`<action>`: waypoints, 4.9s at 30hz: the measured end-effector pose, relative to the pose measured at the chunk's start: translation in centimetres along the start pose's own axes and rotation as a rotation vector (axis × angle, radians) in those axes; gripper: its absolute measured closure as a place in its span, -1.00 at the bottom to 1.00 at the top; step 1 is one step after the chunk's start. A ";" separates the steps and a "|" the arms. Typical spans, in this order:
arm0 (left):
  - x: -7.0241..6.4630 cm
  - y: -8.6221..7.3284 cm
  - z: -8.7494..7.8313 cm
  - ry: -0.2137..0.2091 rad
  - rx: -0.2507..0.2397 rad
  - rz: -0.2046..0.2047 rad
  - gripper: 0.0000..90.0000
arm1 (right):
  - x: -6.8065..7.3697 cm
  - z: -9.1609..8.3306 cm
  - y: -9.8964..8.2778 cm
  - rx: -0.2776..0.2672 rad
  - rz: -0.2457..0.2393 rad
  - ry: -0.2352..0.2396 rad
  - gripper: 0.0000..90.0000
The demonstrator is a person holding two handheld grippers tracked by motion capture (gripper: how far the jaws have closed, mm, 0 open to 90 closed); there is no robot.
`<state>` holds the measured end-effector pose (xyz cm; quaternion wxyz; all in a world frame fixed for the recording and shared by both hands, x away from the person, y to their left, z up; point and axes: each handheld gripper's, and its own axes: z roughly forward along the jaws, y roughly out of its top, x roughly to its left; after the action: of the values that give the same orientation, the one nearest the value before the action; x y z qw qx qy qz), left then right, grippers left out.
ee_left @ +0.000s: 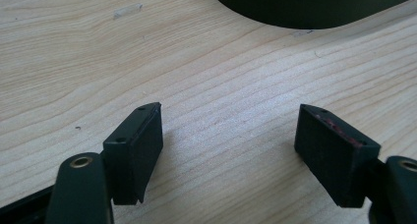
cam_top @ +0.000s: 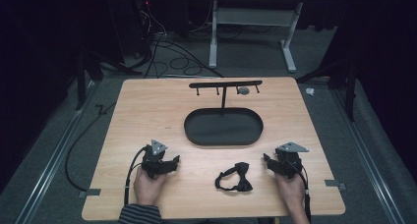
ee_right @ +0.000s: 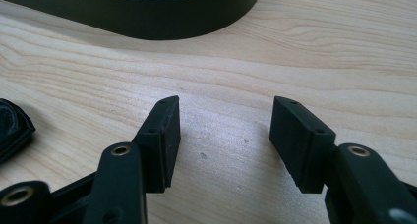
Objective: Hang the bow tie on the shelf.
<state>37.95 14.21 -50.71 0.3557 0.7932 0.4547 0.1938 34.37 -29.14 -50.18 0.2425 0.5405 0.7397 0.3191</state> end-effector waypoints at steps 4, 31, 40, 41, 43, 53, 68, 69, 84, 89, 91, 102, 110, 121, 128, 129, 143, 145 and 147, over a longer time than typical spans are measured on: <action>0.0 0.0 0.0 -0.001 -0.002 -0.001 -0.40 | 0.0 0.0 0.0 0.000 0.001 0.000 0.04; 0.0 0.0 0.0 0.001 -0.002 -0.004 -0.40 | 0.0 0.0 0.0 0.001 0.001 0.002 0.02; 0.1 0.0 0.0 -0.003 -0.001 -0.005 -0.39 | 0.1 0.0 0.0 0.003 -0.003 0.009 -0.02; 0.1 0.0 0.0 -0.003 -0.001 -0.005 -0.39 | 0.0 0.0 0.0 0.003 0.000 0.011 -0.02; 0.1 0.0 0.0 -0.005 -0.001 -0.008 -0.39 | 0.0 0.0 0.0 0.003 0.001 0.013 -0.02; 0.1 0.0 0.0 -0.006 -0.004 -0.013 -0.40 | 0.5 -0.9 1.0 -0.013 0.006 0.084 -0.02; 0.0 0.0 0.0 0.003 0.000 -0.001 -0.40 | 3.1 -2.1 2.2 -0.042 -0.033 0.225 0.03; 0.0 0.0 0.0 0.003 0.000 -0.001 -0.40 | 3.2 -2.2 2.2 -0.044 -0.035 0.229 0.03; 0.0 0.0 0.0 0.002 0.000 -0.001 -0.40 | 5.6 -2.8 3.0 -0.059 -0.086 0.320 0.03; 0.0 0.0 0.0 0.002 0.000 -0.002 -0.40 | 6.5 -2.9 3.1 -0.056 -0.109 0.351 0.04; 0.0 0.0 0.0 0.002 0.000 -0.002 -0.40 | 6.9 -2.9 3.2 -0.057 -0.114 0.361 0.05; 0.0 0.0 0.0 0.002 0.000 -0.002 -0.40 | 8.9 -2.7 3.4 -0.041 -0.170 0.419 0.13; 0.0 0.0 0.0 0.003 0.000 -0.002 -0.40 | 10.2 -2.0 3.3 -0.025 -0.216 0.447 0.20; 0.0 0.0 0.0 0.003 -0.001 -0.002 -0.40 | 11.2 -1.1 3.3 0.006 -0.251 0.478 0.27; 0.0 0.0 0.0 0.003 -0.001 -0.002 -0.40 | 11.5 -0.6 3.1 0.021 -0.259 0.480 0.28; 0.0 0.0 0.0 0.003 -0.001 -0.002 -0.40 | 11.5 -0.5 3.0 0.023 -0.259 0.482 0.28; 0.0 0.0 0.0 0.002 -0.001 -0.002 -0.40 | 11.5 0.8 2.3 0.060 -0.269 0.479 0.36; 0.0 0.0 0.0 0.003 0.000 -0.002 -0.40 | 11.5 0.8 2.3 0.062 -0.267 0.479 0.37; 0.0 0.0 0.0 0.003 0.000 -0.002 -0.40 | 11.5 1.0 2.2 0.071 -0.277 0.474 0.40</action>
<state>37.94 14.20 -50.71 0.3551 0.7927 0.4558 0.1944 33.00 -17.46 -49.40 0.0847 0.3528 0.8534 0.3743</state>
